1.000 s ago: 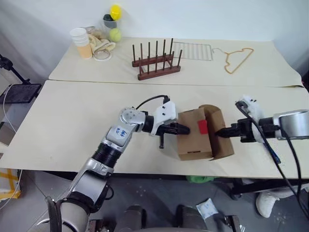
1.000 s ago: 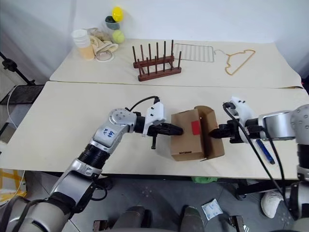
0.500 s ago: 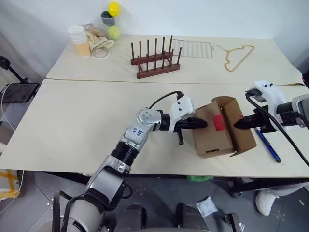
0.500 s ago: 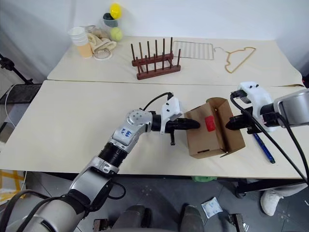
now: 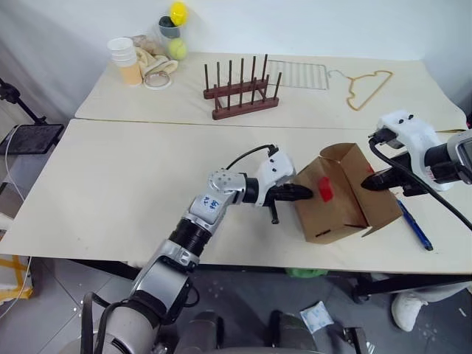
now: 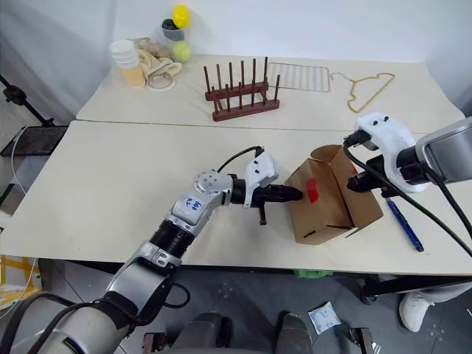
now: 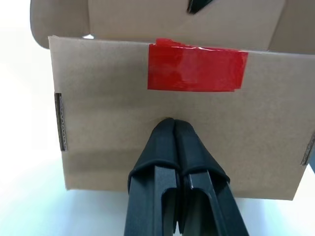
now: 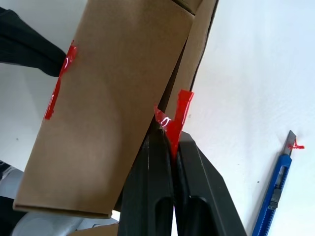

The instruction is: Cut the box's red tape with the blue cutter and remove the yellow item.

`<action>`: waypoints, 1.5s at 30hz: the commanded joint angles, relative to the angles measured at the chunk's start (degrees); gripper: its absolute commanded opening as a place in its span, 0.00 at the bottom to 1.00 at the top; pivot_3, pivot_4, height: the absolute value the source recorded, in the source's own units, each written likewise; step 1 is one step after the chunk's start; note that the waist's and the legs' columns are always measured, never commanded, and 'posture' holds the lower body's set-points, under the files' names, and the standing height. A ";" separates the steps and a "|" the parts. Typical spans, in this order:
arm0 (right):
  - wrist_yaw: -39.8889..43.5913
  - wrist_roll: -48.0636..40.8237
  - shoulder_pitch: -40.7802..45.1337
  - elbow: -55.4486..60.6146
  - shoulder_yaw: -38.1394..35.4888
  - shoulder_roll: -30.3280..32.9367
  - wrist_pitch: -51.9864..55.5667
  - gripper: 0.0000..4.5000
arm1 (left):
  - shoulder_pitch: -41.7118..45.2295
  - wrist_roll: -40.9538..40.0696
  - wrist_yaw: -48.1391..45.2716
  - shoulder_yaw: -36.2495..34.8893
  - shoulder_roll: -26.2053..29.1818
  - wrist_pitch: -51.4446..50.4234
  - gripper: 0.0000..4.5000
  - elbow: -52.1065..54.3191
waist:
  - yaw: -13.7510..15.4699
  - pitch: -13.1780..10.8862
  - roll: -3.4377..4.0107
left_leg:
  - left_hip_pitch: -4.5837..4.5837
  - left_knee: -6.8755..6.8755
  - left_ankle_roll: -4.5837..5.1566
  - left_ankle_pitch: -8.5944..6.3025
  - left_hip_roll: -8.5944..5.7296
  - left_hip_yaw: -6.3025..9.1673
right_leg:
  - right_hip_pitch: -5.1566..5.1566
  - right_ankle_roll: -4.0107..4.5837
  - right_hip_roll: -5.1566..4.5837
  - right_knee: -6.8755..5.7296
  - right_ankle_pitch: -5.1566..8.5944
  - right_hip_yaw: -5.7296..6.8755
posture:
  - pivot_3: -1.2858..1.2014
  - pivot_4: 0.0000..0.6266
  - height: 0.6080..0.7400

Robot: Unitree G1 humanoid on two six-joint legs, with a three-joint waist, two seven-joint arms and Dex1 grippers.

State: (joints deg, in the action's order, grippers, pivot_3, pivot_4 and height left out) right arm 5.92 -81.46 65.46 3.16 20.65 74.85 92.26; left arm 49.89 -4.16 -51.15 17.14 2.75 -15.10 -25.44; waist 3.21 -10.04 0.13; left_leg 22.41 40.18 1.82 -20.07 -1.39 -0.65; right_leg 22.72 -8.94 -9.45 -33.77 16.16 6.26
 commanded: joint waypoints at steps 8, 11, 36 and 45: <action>-5.14 -6.21 -0.19 2.77 -2.68 -2.27 0.24 0.01 | -2.11 0.64 -0.90 1.50 3.24 -4.73 0.00 5.18 | -0.21 0.00 0.00 | -0.02 -0.02 0.00 0.00 0.05 0.01 | 0.00 0.00 0.01 -0.01 0.00 0.01 | 0.52 0.24 1.00; -6.42 -6.46 0.22 4.56 -2.30 -2.88 0.24 0.01 | -2.94 0.76 -0.82 1.92 4.14 -5.68 0.00 6.27 | -0.16 0.00 0.00 | -0.02 -0.02 0.00 0.00 0.05 0.01 | 0.00 0.00 0.01 -0.03 0.00 0.04 | 0.52 0.24 1.00; -18.24 -10.18 -7.76 10.26 -9.17 -4.75 0.23 0.01 | 4.11 -21.30 -23.36 -6.04 18.41 -22.77 0.00 24.21 | -0.56 -0.02 -0.02 | 0.03 0.00 0.00 0.00 0.05 0.02 | -0.02 0.00 0.03 0.00 0.00 0.08 | 0.52 0.24 1.00; -18.11 -7.18 -9.03 8.96 -9.81 -5.39 0.23 0.01 | 3.07 -17.59 -16.39 0.49 11.49 -20.19 0.00 22.01 | -0.59 -0.03 -0.02 | -0.02 0.00 0.00 0.01 0.05 -0.06 | -0.04 0.00 0.04 -0.05 0.00 0.07 | 0.52 0.24 1.00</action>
State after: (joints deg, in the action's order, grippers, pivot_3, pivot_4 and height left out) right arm -12.12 -89.51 56.30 12.21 13.15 69.33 92.27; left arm 53.24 -23.48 -69.41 15.67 15.55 -37.41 -3.33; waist 2.62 -10.07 0.11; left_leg 22.40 40.19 1.83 -20.07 -1.35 -0.76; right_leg 22.67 -8.94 -9.41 -33.81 16.16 6.32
